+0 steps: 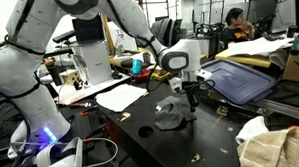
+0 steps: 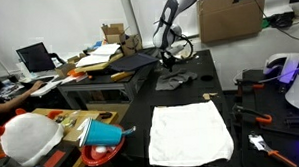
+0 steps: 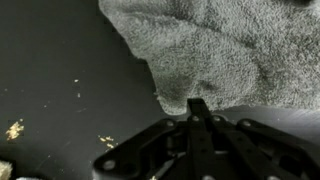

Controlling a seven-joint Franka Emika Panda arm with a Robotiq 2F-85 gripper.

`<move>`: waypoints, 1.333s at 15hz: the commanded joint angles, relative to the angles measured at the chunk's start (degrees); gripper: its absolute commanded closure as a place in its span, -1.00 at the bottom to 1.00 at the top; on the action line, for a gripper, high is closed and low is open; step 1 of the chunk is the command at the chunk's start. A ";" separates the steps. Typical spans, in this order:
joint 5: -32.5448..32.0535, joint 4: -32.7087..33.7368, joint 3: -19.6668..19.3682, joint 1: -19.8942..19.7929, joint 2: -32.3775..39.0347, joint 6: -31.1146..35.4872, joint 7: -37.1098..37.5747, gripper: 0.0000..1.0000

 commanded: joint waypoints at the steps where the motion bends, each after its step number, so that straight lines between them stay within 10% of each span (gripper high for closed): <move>1: 2.03 4.06 0.08 0.15 3.37 -3.89 2.89 1.00; 10: -2.17 6.67 -3.87 2.92 6.18 0.32 5.40 1.00; 20: -9.93 2.44 -10.40 10.31 8.67 24.32 3.34 1.00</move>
